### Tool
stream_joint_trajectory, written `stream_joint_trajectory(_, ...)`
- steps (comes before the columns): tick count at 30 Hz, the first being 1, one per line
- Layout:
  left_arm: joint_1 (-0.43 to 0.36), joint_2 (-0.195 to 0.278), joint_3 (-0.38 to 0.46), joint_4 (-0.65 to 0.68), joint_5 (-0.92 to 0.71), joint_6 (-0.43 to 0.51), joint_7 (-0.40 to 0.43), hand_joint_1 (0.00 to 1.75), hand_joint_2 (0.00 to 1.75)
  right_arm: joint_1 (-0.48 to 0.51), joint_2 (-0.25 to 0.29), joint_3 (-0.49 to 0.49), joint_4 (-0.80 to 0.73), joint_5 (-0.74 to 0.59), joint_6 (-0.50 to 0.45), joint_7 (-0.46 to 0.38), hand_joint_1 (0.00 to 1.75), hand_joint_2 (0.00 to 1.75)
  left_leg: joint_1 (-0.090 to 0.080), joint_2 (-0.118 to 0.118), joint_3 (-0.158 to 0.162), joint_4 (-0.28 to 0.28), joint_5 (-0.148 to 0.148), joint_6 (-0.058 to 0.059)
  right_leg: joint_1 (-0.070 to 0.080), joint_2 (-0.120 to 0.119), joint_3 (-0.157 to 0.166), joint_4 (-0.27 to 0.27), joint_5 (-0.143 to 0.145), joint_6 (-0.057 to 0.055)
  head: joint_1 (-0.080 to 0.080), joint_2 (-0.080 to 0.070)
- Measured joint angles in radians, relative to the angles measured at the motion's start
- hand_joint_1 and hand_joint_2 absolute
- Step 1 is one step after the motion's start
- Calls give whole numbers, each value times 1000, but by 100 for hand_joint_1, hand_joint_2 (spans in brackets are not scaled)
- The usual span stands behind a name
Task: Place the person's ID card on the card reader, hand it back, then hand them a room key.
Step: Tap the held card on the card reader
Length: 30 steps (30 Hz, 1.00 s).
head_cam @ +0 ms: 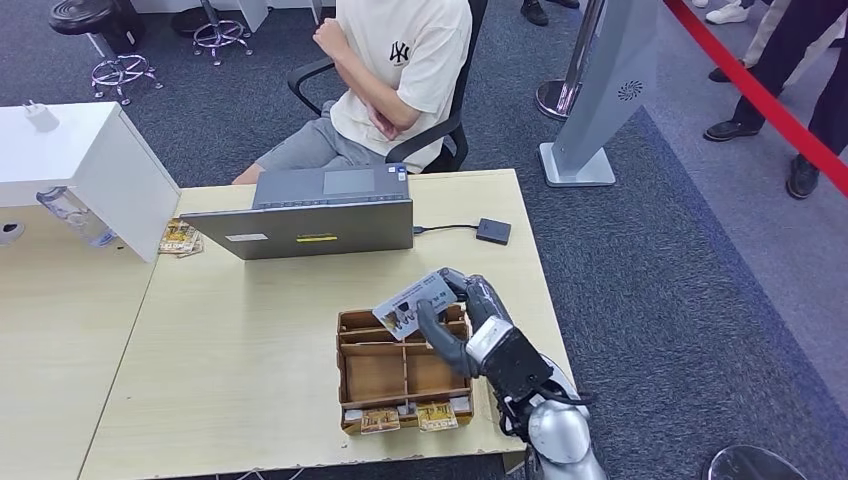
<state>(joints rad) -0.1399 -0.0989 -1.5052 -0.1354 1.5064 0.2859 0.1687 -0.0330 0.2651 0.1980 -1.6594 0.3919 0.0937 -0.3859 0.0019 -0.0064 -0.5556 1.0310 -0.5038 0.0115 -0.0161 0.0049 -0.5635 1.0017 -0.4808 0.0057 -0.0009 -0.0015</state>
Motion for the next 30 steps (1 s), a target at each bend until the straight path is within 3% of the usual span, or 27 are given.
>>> stream_joint_trajectory(16, 6, 3, 82, 0, 0, 8, -14, 0, 0, 105, -11, -191, -8, -154, 120, -4, 175, 175, 0, 0, 0, 0, 0, 0, 0, 0, 0, 0, 0, 0, 0, 0)
stream_joint_trajectory(30, 11, 6, 110, 0, 0, 8, -20, 0, 0, 101, -106, -320, 109, -240, 233, -22, 175, 175, 0, 0, 0, 0, 0, 0, 0, 0, 0, 0, 0, 0, 0, 0)
